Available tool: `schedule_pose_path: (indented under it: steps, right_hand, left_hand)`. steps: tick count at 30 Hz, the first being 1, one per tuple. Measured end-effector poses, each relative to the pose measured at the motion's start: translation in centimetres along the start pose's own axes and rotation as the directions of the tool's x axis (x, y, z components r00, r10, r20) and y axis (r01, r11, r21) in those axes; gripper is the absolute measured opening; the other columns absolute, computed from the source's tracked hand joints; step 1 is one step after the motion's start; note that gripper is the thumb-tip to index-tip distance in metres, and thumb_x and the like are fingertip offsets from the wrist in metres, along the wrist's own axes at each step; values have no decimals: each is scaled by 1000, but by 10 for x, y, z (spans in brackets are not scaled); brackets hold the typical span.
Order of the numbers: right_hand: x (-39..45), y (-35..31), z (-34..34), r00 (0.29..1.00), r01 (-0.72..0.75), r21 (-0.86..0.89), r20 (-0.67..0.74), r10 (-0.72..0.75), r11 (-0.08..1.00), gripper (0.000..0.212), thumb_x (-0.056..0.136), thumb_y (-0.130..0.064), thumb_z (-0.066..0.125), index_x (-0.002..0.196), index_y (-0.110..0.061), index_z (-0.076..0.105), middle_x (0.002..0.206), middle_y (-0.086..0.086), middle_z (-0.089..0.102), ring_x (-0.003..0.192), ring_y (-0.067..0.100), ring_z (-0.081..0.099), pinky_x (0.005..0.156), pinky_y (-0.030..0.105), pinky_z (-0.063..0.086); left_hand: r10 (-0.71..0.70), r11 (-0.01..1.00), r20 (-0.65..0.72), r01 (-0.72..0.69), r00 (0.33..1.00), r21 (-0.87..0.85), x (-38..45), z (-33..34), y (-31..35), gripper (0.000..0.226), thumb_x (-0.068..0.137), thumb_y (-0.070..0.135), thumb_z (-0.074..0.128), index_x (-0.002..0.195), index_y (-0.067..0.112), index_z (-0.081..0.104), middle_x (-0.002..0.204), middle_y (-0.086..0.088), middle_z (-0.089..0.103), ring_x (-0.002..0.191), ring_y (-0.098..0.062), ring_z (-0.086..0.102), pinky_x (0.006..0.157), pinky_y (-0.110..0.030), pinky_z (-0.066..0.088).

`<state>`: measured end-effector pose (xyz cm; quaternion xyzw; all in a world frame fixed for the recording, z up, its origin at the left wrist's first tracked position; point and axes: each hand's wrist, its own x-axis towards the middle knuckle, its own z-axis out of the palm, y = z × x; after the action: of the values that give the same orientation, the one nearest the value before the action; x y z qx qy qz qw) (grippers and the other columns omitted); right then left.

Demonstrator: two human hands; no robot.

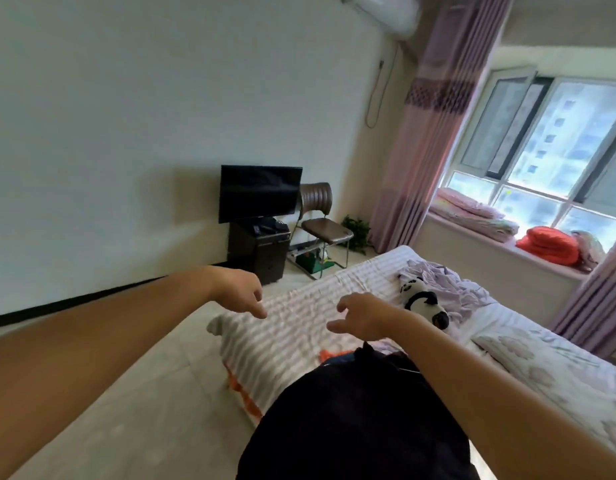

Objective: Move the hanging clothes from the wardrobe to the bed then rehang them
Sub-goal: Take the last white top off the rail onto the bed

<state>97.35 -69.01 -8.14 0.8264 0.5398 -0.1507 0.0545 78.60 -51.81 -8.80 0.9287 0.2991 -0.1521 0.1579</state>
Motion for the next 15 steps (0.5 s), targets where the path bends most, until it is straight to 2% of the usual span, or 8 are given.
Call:
schedule_pose_path:
  steps: [2, 3, 6, 8, 10, 11, 13, 15]
  right_hand:
    - [-11, -37, -7, 995, 100, -36, 14, -99, 994, 65, 95, -53, 52, 143, -11, 44, 147, 8, 44, 132, 26, 43, 101, 33, 36]
    - [-17, -56, -9, 989, 147, -49, 31, -145, 988, 64, 95, -53, 52, 142, -11, 46, 145, 8, 46, 130, 25, 44, 99, 32, 36]
    - [-37, -118, -11, 959, 279, -80, 75, -274, 957, 60, 94, -53, 53, 137, -11, 53, 136, 8, 54, 121, 25, 52, 94, 31, 40]
    - [-51, -162, -9, 932, 358, -85, 92, -351, 930, 59, 94, -53, 54, 134, -11, 55, 131, 8, 59, 115, 24, 56, 94, 33, 43]
    - [-68, -208, -5, 904, 424, -102, 109, -413, 900, 58, 95, -51, 54, 136, -11, 53, 132, 8, 58, 117, 24, 56, 93, 32, 42]
    - [-78, -231, -4, 889, 455, -123, 111, -443, 882, 58, 95, -50, 53, 138, -11, 52, 134, 8, 56, 119, 25, 54, 95, 32, 41]
    - [-100, -278, -2, 856, 517, -187, 130, -501, 835, 58, 97, -49, 51, 137, -7, 53, 137, 9, 53, 121, 26, 52, 101, 34, 41]
    - [-122, -326, -2, 822, 569, -241, 156, -547, 786, 59, 98, -49, 48, 133, -2, 54, 137, 12, 53, 122, 29, 52, 105, 39, 41]
  left_hand:
    - [-73, 997, -15, 73, 997, 10, -43, 5, -16, 56, 92, 54, 53, 119, 6, 62, 125, -7, 60, 106, -20, 55, 95, -36, 45]
    - [-106, 994, -20, 106, 994, 4, -65, 9, -26, 52, 92, 53, 53, 111, 5, 61, 118, -6, 59, 103, -20, 54, 91, -35, 43]
    - [-221, 975, -20, 220, 975, -31, -133, 23, -59, 36, 91, 54, 55, 96, 19, 48, 102, 3, 45, 91, -16, 41, 83, -31, 35]
    - [-298, 954, -13, 297, 955, -52, -181, 32, -83, 39, 89, 56, 55, 94, 18, 52, 102, 2, 52, 89, -17, 44, 82, -32, 37]
    - [-370, 927, -8, 368, 929, -66, -230, 40, -105, 49, 89, 56, 55, 104, 10, 62, 113, -2, 60, 94, -17, 51, 84, -33, 42]
    - [-408, 911, -6, 406, 913, -72, -256, 44, -115, 51, 89, 56, 54, 110, 9, 62, 117, -3, 60, 98, -17, 52, 86, -32, 43]
    - [-479, 874, -9, 476, 878, -102, -309, 51, -136, 45, 91, 55, 54, 101, 12, 53, 110, 0, 52, 96, -17, 47, 80, -28, 38]
    - [-542, 834, -25, 534, 840, -139, -364, 56, -157, 40, 92, 55, 53, 99, 16, 49, 107, 2, 47, 94, -16, 42, 81, -29, 36]
